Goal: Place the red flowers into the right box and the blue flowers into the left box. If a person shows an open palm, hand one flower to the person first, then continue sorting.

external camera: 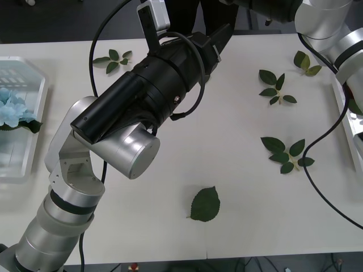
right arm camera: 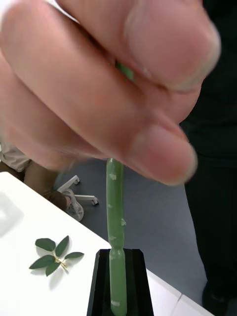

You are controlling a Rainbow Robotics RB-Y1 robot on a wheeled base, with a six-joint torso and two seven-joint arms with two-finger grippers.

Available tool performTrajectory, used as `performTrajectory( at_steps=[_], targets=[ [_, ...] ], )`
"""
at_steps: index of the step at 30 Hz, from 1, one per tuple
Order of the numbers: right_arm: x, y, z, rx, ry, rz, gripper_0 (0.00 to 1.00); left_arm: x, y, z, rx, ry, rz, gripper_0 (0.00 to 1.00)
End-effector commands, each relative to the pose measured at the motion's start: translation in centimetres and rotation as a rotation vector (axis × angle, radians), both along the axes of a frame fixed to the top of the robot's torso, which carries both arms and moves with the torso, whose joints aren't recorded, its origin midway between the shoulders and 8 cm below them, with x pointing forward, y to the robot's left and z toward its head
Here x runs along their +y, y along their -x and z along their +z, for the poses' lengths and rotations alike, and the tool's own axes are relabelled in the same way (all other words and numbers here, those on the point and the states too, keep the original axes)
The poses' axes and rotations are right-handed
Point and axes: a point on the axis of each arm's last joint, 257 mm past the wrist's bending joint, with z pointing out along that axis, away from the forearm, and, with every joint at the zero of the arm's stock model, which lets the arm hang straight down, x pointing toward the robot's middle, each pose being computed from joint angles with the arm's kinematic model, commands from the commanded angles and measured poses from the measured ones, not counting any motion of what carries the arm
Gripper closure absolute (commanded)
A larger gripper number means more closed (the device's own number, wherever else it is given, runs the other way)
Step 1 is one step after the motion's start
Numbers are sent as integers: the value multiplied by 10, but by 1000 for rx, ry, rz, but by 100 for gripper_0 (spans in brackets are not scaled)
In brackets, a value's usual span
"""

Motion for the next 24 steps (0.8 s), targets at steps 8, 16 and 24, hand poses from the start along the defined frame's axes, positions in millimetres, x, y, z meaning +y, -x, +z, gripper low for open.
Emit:
performTrajectory(
  at_steps=[8,16,24],
  targets=[
    [29,10,40,-60,-13,53,100,-14,15,29,-24,79,-49,0],
    [33,14,38,-51,-8,78,22,-14,15,29,-24,79,-49,0],
    [40,24,37,-27,-29,129,0,-14,15,29,-24,79,-49,0]
  ],
)
